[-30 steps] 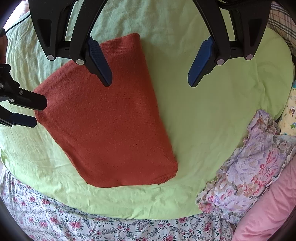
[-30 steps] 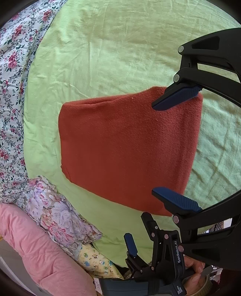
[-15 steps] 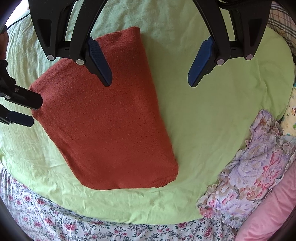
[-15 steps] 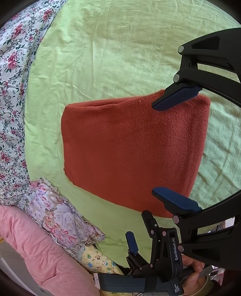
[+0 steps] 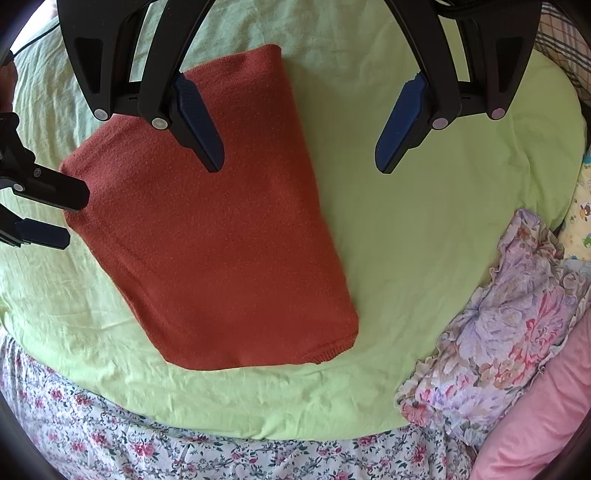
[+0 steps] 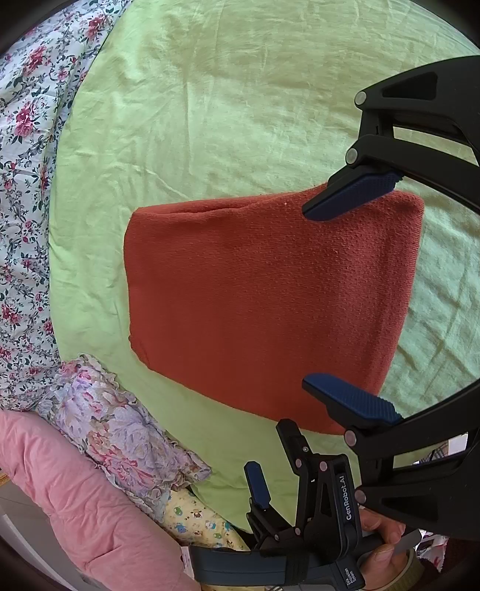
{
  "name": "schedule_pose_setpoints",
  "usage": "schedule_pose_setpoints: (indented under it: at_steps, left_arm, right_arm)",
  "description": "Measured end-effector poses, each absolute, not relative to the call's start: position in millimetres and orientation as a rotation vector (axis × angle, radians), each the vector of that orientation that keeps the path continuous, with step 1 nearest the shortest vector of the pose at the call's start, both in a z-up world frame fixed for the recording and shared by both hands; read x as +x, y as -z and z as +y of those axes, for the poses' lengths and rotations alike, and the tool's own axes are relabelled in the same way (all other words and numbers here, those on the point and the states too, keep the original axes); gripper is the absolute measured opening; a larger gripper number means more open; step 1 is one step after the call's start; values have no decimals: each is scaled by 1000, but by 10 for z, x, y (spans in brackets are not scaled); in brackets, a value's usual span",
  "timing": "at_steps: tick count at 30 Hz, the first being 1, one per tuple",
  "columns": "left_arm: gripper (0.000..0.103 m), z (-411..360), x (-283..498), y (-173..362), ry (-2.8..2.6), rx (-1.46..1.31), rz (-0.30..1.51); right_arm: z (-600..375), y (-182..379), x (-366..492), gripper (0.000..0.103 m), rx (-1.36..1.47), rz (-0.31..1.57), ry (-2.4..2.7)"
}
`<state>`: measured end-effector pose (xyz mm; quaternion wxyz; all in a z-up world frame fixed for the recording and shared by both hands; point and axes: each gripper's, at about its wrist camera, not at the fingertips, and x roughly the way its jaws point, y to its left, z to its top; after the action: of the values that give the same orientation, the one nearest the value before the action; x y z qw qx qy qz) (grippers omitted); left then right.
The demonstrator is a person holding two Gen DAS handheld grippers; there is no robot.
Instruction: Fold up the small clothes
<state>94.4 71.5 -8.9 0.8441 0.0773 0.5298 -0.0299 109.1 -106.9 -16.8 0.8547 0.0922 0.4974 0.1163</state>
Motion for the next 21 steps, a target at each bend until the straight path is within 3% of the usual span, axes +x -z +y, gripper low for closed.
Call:
schedule_pose_setpoints:
  at_steps: [21]
  left_arm:
    - [84,845,989,91,36,108,1126]
  right_arm:
    - [-1068,162,1138,85,191,1045,-231]
